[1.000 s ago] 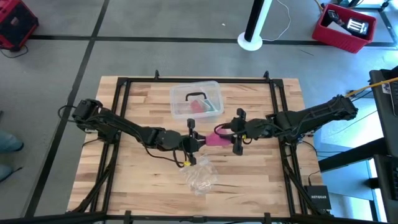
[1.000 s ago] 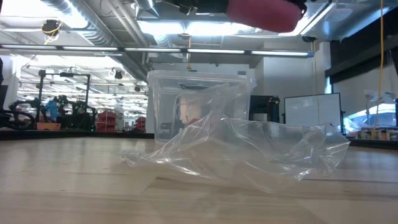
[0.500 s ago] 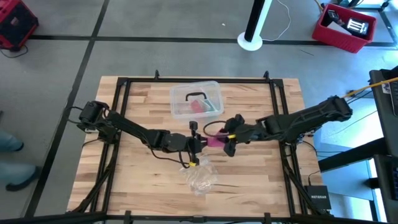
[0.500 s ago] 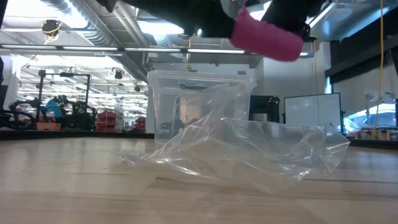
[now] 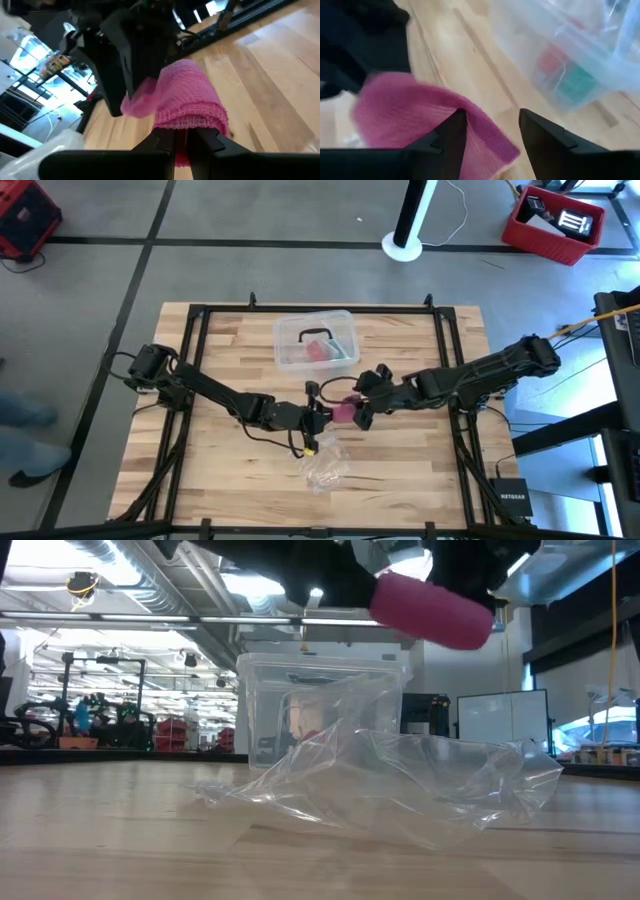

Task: Roll bandage
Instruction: Roll the pink bandage

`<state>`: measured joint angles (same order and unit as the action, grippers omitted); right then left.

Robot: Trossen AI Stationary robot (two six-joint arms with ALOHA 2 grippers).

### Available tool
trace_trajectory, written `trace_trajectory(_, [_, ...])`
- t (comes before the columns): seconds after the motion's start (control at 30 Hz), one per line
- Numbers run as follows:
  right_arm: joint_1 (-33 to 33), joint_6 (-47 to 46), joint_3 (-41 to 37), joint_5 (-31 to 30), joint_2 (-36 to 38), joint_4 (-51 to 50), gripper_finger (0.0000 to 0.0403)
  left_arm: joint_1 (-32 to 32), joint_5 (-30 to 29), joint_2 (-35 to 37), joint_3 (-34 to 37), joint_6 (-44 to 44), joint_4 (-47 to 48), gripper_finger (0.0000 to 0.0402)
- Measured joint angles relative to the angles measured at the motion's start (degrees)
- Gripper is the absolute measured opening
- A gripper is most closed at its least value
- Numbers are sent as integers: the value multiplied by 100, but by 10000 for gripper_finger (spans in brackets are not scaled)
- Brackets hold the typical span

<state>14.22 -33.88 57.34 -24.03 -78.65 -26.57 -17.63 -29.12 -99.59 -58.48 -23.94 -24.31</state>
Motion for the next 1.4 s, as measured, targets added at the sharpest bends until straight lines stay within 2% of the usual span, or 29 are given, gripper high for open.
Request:
trace_trajectory(0.07, [0,17,-7,62,-138,-94,184,-1,4,-48,4,13,49,21])
trace_trajectory(0.23, [-7,341,0,1076,-453,-8,184,-11,92,-81,9,-6,150,21])
trace_trajectory(0.4, [-18,831,64,1282,-410,-92,184,-4,105,-81,11,-64,115,21])
trace_trajectory(0.47, [-44,1353,171,1433,-403,-100,184,-7,106,-76,9,-56,79,21])
trace_trajectory(0.63, [-54,3090,260,2360,-400,158,183,-28,216,-63,4,-113,12,21])
trace_trajectory(0.87, [-52,4134,277,2946,-386,321,183,-178,187,-65,13,-991,-391,21])
trace_trajectory(0.97, [-47,4194,282,2826,-378,298,183,-213,102,-68,15,-1298,-423,21])
trace_trajectory(1.03, [-39,4189,280,2352,-309,177,183,-208,-11,-70,15,-1262,-356,21])
trace_trajectory(1.2, [-29,3909,516,1334,-172,-275,184,-118,-129,-52,2,-384,-94,21])
trace_trajectory(1.4, [-28,3481,610,882,-160,-59,184,30,-37,-52,2,713,179,21])
